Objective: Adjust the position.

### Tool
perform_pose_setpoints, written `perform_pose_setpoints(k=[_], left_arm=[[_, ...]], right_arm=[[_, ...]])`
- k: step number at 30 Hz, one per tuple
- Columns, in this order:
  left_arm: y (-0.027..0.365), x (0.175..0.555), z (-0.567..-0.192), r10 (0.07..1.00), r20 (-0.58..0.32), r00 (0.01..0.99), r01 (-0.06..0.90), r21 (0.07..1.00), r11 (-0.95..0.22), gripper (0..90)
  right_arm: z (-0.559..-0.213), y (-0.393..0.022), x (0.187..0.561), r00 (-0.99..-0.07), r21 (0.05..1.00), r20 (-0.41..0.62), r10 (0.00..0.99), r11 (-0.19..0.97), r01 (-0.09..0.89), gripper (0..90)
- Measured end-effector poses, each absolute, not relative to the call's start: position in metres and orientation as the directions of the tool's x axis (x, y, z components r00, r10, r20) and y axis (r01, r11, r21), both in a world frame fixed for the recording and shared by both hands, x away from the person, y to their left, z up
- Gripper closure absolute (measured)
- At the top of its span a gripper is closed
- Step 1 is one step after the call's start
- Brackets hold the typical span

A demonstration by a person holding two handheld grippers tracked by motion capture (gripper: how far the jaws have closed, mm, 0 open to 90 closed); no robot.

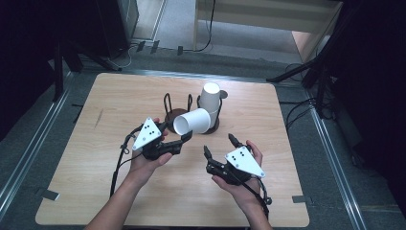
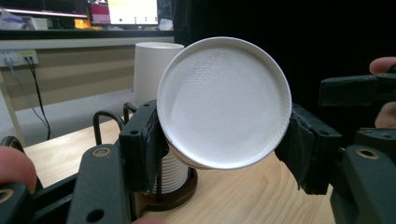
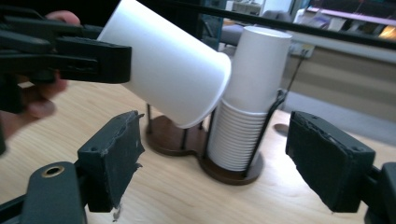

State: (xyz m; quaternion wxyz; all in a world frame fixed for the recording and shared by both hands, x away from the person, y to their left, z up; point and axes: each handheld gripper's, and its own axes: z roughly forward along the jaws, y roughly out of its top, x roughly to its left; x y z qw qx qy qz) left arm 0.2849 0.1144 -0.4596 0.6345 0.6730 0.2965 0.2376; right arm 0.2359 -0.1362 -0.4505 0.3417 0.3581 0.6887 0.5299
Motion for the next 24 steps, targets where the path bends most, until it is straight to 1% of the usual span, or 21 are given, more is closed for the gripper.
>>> perform_pose_setpoints(k=[3,5,9,13,19,22,24], left_arm=[[0.115,0.285,-0.460,0.697,-0.054,0.715,0.095,0.995,-0.021,36.4],[0.115,0.285,-0.461,0.687,-0.069,0.723,0.096,0.995,-0.002,36.4],[0.115,0.286,-0.463,0.686,-0.072,0.724,0.083,0.996,0.018,36.5],[0.113,0.285,-0.467,0.694,-0.066,0.717,0.074,0.997,0.019,36.4],[0.111,0.285,-0.471,0.703,-0.060,0.709,0.044,0.998,0.041,36.5],[0.110,0.284,-0.472,0.709,-0.057,0.703,0.032,0.998,0.049,36.4],[0.110,0.284,-0.472,0.709,-0.055,0.703,0.025,0.998,0.053,36.4]], right_arm=[[-0.450,-0.136,0.236,-0.530,0.976,0.002,0.848,0.113,0.184,21.9],[-0.450,-0.136,0.236,-0.529,0.973,0.055,0.847,0.073,0.218,24.0],[-0.449,-0.137,0.239,-0.536,0.947,0.227,0.813,-0.056,0.317,24.0],[-0.449,-0.137,0.242,-0.499,0.907,0.346,0.794,-0.148,0.394,16.8],[-0.448,-0.134,0.246,-0.435,0.837,0.493,0.753,-0.274,0.474,7.9],[-0.448,-0.133,0.250,-0.408,0.786,0.574,0.710,-0.338,0.518,3.8],[-0.449,-0.134,0.253,-0.373,0.742,0.632,0.679,-0.392,0.544,2.3]])
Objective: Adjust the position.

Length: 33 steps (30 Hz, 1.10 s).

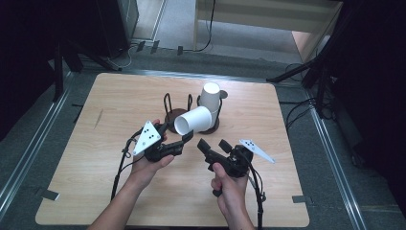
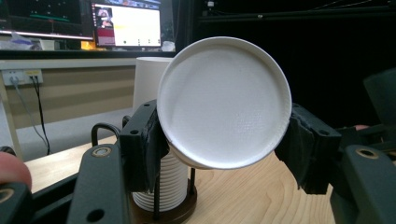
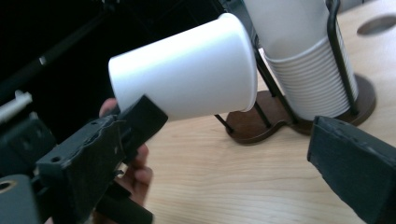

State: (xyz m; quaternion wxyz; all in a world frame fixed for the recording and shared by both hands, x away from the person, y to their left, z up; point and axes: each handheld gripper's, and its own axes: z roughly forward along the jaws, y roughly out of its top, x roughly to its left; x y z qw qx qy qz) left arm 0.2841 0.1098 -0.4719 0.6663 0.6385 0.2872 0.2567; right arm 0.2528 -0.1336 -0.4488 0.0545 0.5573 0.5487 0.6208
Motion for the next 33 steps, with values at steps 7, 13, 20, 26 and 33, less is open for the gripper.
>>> perform_pose_setpoints(k=[7,13,20,26,33], left_arm=[[0.107,0.282,-0.473,0.703,-0.046,0.709,0.010,0.998,0.055,36.4],[0.106,0.281,-0.478,0.702,-0.045,0.710,0.001,0.998,0.063,36.4],[0.103,0.279,-0.479,0.698,-0.040,0.715,-0.008,0.998,0.065,36.4],[0.102,0.278,-0.480,0.698,-0.040,0.715,-0.009,0.998,0.067,36.4],[0.099,0.277,-0.480,0.690,-0.028,0.723,-0.020,0.998,0.061,36.4]], right_arm=[[-0.447,-0.136,0.260,-0.263,0.584,0.788,0.556,-0.544,0.602,2.5],[-0.446,-0.135,0.264,-0.160,0.486,0.850,0.501,-0.631,0.605,5.5],[-0.445,-0.131,0.268,-0.075,0.340,0.920,0.384,-0.692,0.636,3.0],[-0.445,-0.128,0.271,-0.015,0.236,0.955,0.296,-0.728,0.644,1.6],[-0.446,-0.127,0.278,0.057,0.103,0.981,0.183,-0.755,0.647,0.5]])
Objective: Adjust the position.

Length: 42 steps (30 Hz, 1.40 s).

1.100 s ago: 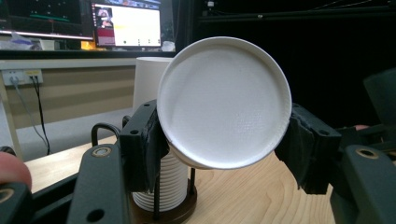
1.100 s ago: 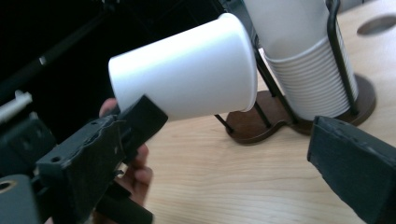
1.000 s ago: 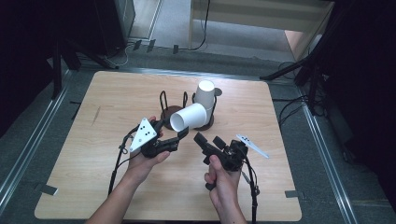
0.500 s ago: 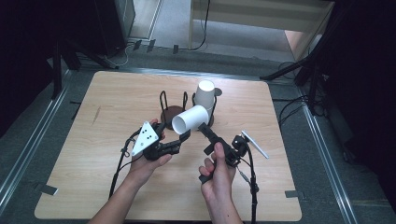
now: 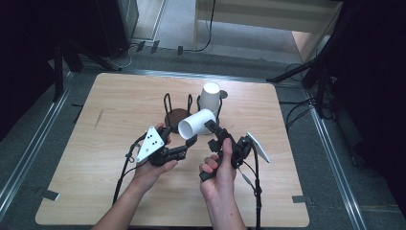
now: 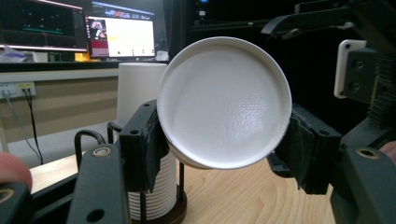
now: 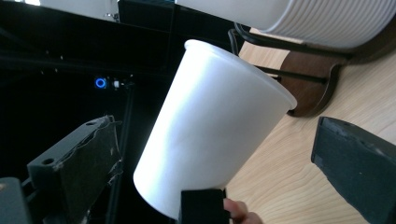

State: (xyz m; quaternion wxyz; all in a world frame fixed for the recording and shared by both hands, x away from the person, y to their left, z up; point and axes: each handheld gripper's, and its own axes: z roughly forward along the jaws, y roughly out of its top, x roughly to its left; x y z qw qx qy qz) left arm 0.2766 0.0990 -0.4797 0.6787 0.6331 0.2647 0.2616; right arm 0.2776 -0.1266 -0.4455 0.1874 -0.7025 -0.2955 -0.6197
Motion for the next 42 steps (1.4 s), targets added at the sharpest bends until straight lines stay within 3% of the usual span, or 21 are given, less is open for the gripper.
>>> perform_pose_setpoints(k=[24,38,42], left_arm=[[0.088,0.266,-0.482,0.655,0.043,0.755,-0.081,0.996,0.028,36.2],[0.088,0.265,-0.483,0.641,0.050,0.766,-0.077,0.997,0.015,34.7],[0.088,0.265,-0.482,0.640,0.048,0.767,-0.049,0.999,-0.016,33.4]], right_arm=[[-0.459,-0.124,0.297,0.160,-0.079,0.987,0.033,-0.761,0.645,0.2],[-0.468,-0.122,0.299,0.148,-0.148,0.987,-0.066,-0.743,0.653,23.2],[-0.470,-0.123,0.299,0.139,-0.135,0.989,-0.059,-0.749,0.649,25.7]])
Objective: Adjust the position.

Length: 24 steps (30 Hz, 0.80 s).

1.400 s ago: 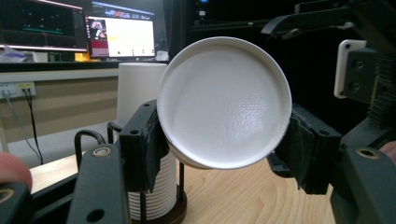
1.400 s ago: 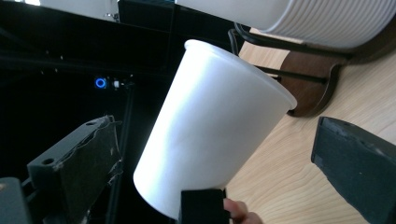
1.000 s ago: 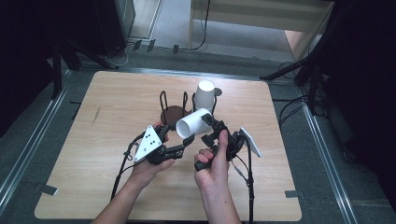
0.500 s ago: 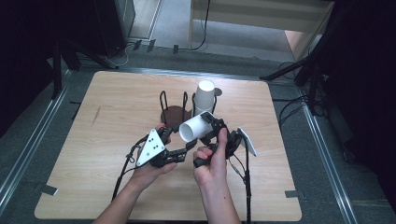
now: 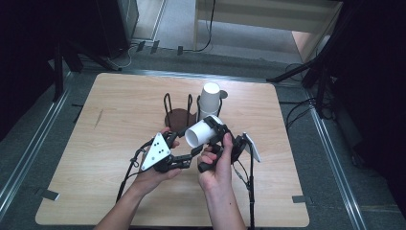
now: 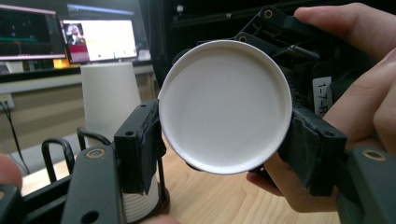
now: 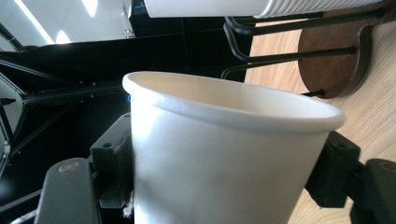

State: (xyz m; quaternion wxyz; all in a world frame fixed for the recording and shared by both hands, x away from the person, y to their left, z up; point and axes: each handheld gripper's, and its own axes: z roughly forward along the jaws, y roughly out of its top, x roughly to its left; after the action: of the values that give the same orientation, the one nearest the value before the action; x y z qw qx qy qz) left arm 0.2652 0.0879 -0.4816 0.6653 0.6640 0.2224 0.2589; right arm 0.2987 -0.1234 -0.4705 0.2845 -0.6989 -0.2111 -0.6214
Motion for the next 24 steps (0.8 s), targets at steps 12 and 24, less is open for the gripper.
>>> perform_pose_setpoints(k=[12,24], left_arm=[[0.097,0.268,-0.479,0.643,-0.047,0.764,0.134,0.987,-0.088,14.2],[0.113,0.269,-0.473,0.647,-0.096,0.756,0.201,0.975,-0.090,2.9]], right_arm=[[-0.460,-0.136,0.292,0.030,-0.010,1.000,0.008,-0.822,0.570,27.4],[-0.449,-0.152,0.286,-0.075,0.310,0.947,0.313,-0.826,0.471,28.5]])
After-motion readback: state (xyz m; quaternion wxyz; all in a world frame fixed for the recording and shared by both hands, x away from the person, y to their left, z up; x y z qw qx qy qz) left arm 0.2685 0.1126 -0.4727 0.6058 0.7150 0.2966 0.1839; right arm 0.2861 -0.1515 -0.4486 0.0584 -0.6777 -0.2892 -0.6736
